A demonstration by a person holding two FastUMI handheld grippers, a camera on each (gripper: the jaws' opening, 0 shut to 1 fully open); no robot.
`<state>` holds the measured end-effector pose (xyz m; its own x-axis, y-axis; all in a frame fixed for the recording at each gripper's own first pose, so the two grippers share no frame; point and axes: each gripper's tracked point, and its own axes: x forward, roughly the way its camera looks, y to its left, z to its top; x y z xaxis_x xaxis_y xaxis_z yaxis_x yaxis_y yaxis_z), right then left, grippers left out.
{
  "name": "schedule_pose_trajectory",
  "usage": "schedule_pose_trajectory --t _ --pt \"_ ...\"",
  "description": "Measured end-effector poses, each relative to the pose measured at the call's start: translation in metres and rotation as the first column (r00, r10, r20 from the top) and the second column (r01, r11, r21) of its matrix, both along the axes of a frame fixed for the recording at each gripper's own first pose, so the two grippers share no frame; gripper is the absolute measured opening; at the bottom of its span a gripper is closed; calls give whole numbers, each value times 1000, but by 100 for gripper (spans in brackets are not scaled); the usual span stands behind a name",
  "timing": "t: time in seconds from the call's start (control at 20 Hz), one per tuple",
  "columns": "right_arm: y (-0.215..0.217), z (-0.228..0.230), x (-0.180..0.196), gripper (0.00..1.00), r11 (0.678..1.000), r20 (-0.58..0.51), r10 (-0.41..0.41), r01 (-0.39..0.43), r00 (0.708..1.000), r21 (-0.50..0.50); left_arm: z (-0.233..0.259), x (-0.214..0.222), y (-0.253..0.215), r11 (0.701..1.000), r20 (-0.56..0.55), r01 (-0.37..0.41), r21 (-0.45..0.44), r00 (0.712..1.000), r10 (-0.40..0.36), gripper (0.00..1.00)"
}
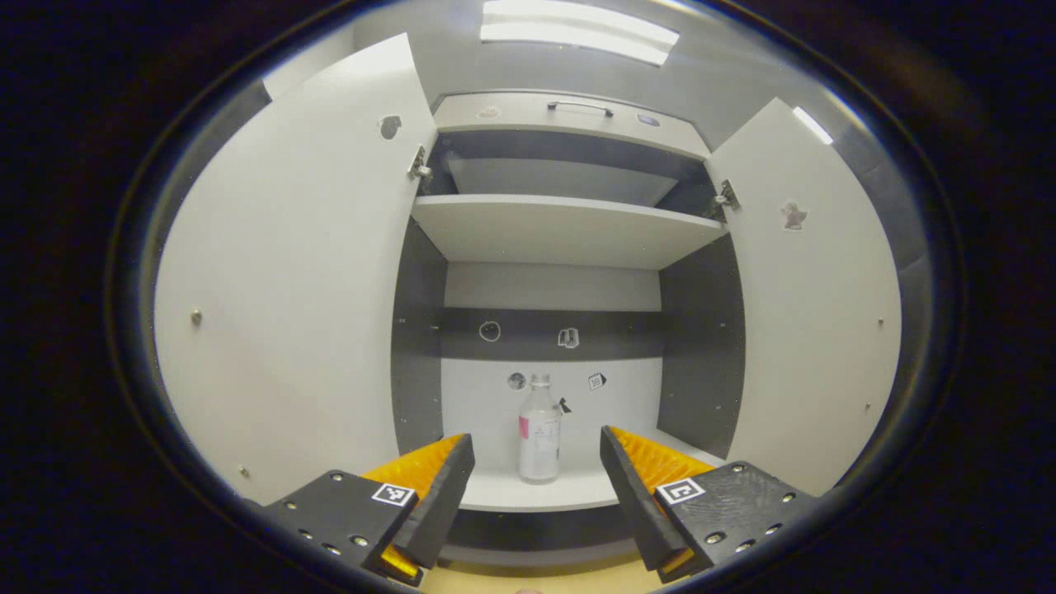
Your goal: Grasp the bottle in the cabinet with the left hand and place it on the coaster, then close the right door with the right hand and the left door with the left hand.
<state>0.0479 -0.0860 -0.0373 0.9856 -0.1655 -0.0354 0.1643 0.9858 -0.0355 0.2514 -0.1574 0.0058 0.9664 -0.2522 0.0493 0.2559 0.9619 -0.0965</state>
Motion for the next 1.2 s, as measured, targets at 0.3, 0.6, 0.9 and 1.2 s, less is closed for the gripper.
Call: schedule_pose_trajectory --t 0.3,0.6,0.9,1.2 --pt "0 -1 4 97 998 9 -69 69 998 -11 -24 59 -23 998 -18 55 -10 998 -55 97" --pt "2 -7 6 97 989 -6 -132 132 991 -60 -50 114 -39 997 -35 83 0 996 -83 84" --pt "5 -14 8 97 979 -26 -191 188 981 -77 -82 157 -51 995 -81 96 9 992 -95 90" --pt "2 -18 8 97 972 -44 -223 218 974 -93 -102 189 -56 995 -115 97 8 989 -96 90"
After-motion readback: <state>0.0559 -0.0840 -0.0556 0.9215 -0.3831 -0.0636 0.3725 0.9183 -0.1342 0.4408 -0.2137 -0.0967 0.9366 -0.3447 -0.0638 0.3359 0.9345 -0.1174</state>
